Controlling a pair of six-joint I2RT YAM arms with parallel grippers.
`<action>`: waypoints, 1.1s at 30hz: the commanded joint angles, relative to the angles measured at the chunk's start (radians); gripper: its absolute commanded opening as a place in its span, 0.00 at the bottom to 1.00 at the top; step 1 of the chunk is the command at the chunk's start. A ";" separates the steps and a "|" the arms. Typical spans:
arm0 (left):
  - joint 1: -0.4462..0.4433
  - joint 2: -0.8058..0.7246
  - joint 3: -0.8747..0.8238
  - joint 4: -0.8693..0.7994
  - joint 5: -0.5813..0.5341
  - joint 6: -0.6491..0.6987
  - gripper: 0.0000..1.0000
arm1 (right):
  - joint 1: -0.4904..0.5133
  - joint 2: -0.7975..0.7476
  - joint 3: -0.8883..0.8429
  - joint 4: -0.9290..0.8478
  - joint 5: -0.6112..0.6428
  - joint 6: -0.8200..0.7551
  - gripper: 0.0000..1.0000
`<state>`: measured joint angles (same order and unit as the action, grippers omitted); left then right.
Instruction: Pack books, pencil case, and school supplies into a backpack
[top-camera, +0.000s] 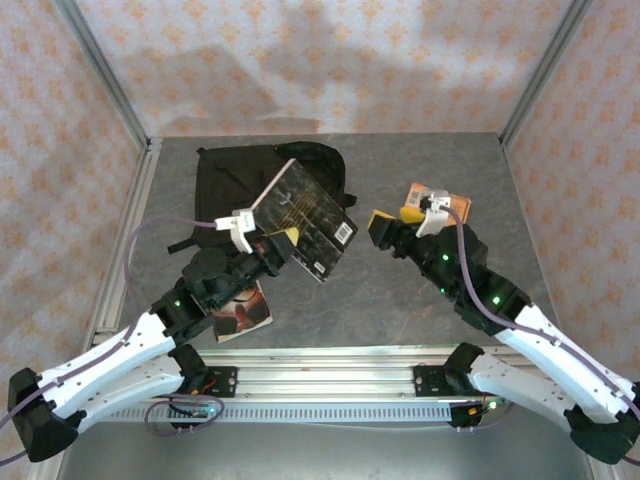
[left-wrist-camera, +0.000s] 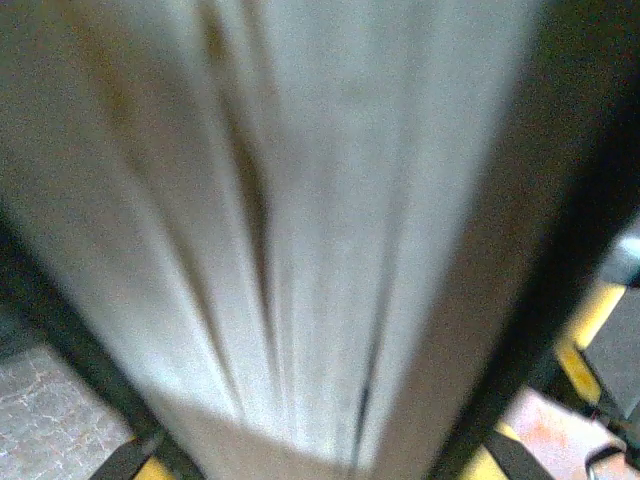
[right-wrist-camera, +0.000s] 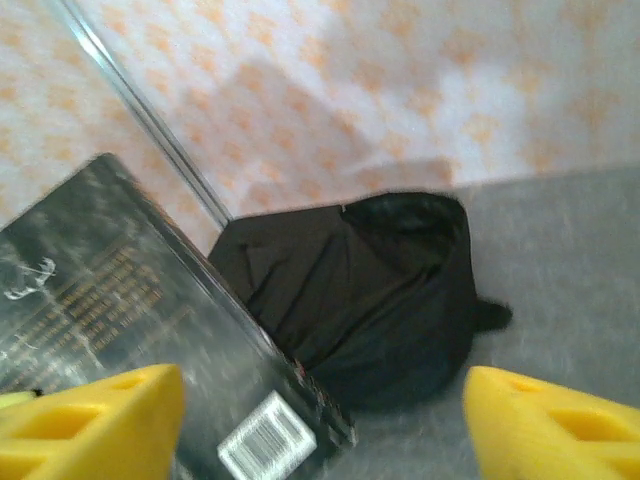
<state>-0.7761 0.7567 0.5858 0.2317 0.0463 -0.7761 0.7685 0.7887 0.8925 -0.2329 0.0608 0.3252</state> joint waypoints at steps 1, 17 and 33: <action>0.011 -0.027 0.006 0.199 -0.117 -0.148 0.00 | -0.038 0.066 0.049 -0.035 -0.118 0.276 0.85; 0.055 -0.033 -0.043 0.256 -0.106 -0.349 0.00 | -0.094 0.413 -0.140 0.981 -0.623 1.030 0.96; 0.076 0.017 0.052 -0.030 -0.065 -0.320 0.02 | -0.043 0.306 -0.109 0.662 -0.439 0.795 0.01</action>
<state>-0.7185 0.7605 0.5617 0.3321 -0.0212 -1.1538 0.7269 1.1618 0.7517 0.5350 -0.4717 1.2247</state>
